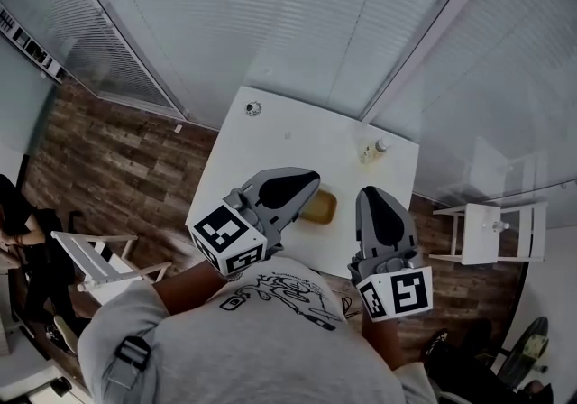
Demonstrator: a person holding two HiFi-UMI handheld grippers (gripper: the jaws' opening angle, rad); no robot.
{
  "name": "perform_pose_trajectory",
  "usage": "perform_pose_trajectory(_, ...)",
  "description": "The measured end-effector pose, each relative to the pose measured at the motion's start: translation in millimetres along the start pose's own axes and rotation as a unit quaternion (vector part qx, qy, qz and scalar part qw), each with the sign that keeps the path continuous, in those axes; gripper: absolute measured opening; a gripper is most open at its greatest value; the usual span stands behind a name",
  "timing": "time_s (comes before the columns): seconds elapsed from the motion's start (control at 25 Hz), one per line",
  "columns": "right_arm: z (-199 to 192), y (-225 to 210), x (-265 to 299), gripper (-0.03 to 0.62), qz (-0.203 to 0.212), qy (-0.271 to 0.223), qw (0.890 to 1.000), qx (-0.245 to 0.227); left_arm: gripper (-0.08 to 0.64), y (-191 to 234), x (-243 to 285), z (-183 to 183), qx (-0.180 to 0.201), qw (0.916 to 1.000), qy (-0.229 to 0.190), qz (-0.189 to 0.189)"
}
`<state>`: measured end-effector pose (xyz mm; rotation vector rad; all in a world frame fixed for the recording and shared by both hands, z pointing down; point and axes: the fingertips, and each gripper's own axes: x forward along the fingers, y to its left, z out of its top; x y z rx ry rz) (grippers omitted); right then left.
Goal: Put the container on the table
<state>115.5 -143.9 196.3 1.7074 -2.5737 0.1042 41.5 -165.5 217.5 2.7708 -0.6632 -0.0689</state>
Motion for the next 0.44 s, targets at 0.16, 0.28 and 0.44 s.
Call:
perform_pose_trajectory(0.16,-1,-6,4,0.020,-0.003,0.002,1.000,0.002,0.005,4,7,1,-0.003,1.0000,0.000,0.000)
perform_pose_trajectory(0.28,0,-9,6,0.019,-0.002,0.000,1.000,0.004,0.005,6,9,2,-0.002,1.0000,-0.002,0.001)
perform_pose_trajectory(0.44,2,-13,8,0.019,-0.002,-0.005,1.000,0.007,0.005,8,12,2,-0.002,1.0000,-0.002,0.001)
